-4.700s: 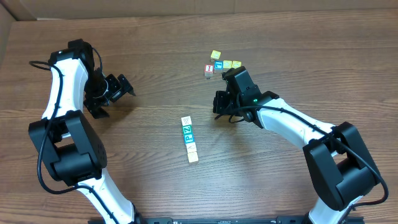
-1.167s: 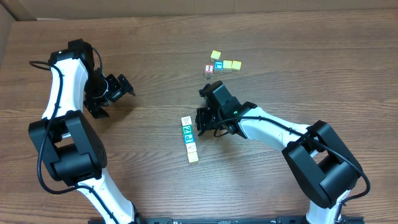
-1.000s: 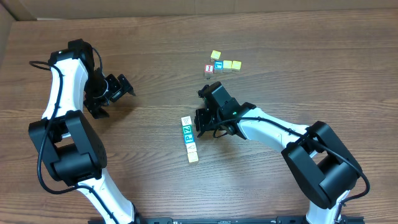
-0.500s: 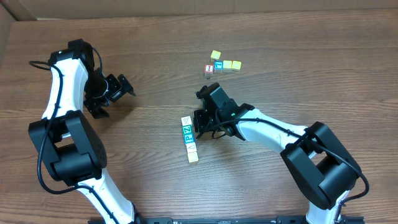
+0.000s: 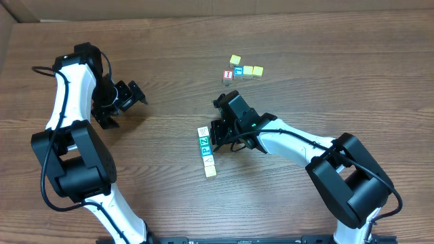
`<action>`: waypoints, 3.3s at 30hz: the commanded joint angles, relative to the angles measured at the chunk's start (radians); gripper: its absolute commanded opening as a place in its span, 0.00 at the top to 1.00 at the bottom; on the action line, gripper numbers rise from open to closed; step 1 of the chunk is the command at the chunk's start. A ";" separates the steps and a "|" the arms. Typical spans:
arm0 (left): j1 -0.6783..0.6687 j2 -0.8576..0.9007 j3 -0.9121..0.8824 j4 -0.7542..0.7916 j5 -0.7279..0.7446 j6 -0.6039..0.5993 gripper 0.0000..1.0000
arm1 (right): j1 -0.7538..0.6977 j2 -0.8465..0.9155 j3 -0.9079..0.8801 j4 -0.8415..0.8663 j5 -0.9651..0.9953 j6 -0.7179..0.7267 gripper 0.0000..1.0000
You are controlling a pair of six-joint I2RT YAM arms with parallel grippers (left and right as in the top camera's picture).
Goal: Flip 5 blocks
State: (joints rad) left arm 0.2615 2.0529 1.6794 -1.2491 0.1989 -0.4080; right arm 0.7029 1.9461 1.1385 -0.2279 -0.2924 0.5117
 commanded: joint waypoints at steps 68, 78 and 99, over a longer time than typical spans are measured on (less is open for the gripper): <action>-0.010 -0.003 0.018 0.001 0.003 0.016 0.00 | 0.009 0.034 0.471 -0.452 0.240 -0.023 0.73; -0.010 -0.003 0.018 0.001 0.003 0.016 0.00 | 0.010 0.158 0.471 -0.417 0.114 -0.023 0.73; -0.010 -0.003 0.018 0.001 0.003 0.016 0.00 | -0.023 0.065 0.492 -0.559 0.077 -0.024 0.79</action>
State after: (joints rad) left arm 0.2615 2.0529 1.6794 -1.2491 0.1989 -0.4080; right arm 0.7059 2.1139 1.6016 -0.7425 -0.2764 0.4973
